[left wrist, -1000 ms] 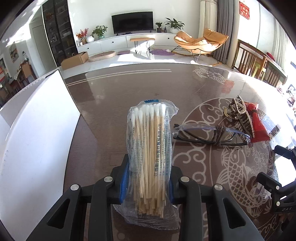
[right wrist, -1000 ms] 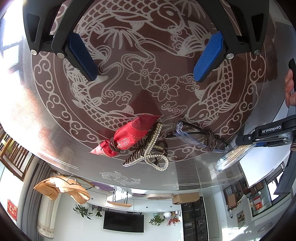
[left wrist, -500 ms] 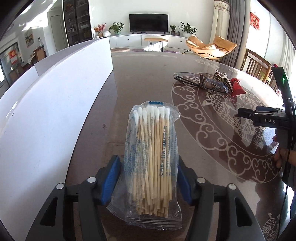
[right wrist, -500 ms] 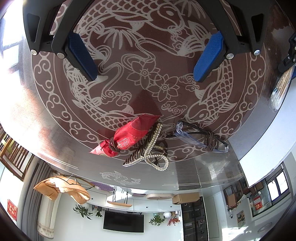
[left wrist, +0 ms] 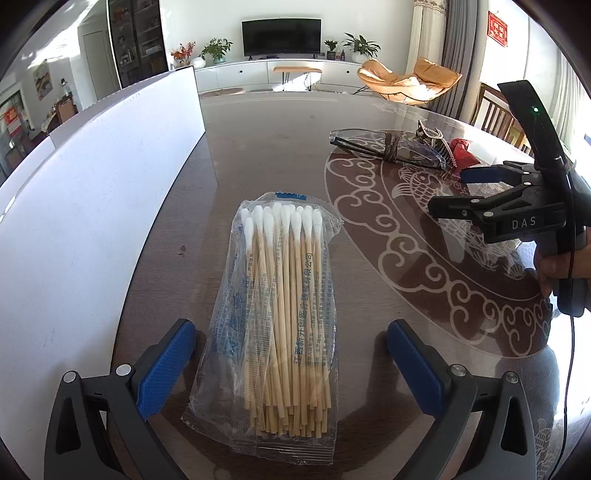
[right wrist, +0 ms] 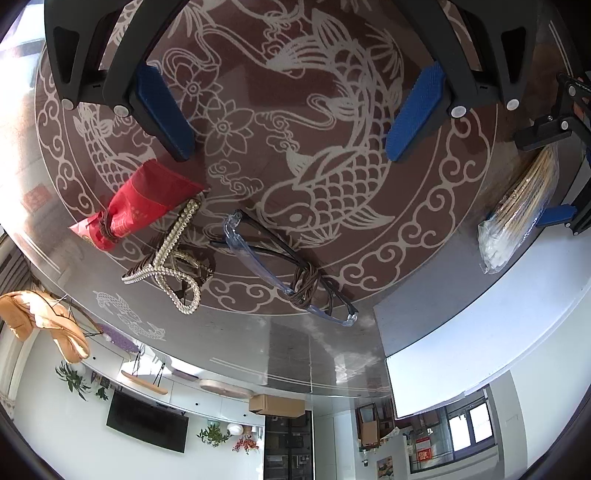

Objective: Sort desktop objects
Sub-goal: 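Close the left tool on the cotton swab bag while the right tool moves toward the clear glasses, then close the right tool on the clear-framed glasses while the left tool holds the swab bag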

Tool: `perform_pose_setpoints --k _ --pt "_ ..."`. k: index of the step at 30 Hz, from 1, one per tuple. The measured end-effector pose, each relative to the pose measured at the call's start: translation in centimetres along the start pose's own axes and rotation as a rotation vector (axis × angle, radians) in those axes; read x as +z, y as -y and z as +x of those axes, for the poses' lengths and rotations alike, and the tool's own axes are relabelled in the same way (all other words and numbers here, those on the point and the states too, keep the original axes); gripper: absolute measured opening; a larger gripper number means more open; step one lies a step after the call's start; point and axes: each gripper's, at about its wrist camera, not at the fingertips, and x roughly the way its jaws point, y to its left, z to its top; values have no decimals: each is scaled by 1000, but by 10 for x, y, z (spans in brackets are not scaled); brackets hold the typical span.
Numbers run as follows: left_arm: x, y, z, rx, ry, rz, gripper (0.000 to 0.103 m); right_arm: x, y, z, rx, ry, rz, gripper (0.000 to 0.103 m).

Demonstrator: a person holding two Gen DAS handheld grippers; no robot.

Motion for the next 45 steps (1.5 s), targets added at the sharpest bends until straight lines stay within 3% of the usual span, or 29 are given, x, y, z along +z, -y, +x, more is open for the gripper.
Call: perform_pose_setpoints --k 6,12,15,16,17,19,23,30,33,36,38,41,45 --pt "0 -1 0 3 0 -2 103 34 18 29 13 -7 -19 103" --pt "1 -2 -2 21 5 -16 103 54 3 46 46 -14 -72 101" --pt "1 -2 -2 25 7 -13 103 59 -5 42 42 21 -64 66" --pt "1 -2 -2 25 7 -14 103 59 -7 40 40 28 -58 44" --pt "1 -2 -1 24 6 -15 103 58 -8 39 38 31 -56 36" --pt "1 -3 -1 23 5 -16 103 54 -16 34 30 27 -67 30" --pt "1 -3 -1 22 5 -16 103 25 -32 15 17 37 -46 30" --pt "0 -4 0 17 3 -19 103 -72 -62 -51 -31 82 -14 30" --pt "0 -4 0 17 3 -20 103 -97 -68 -68 -66 83 -9 32" --pt "0 -4 0 17 3 -19 103 -101 -67 -70 -100 83 -17 46" --pt "0 -4 0 17 2 -19 103 -98 -61 -69 -110 77 15 61" --pt "0 -4 0 17 2 -19 103 -97 -51 -67 -97 65 69 70" --pt "0 -4 -1 17 2 -20 103 -95 -52 -66 -107 62 77 73"
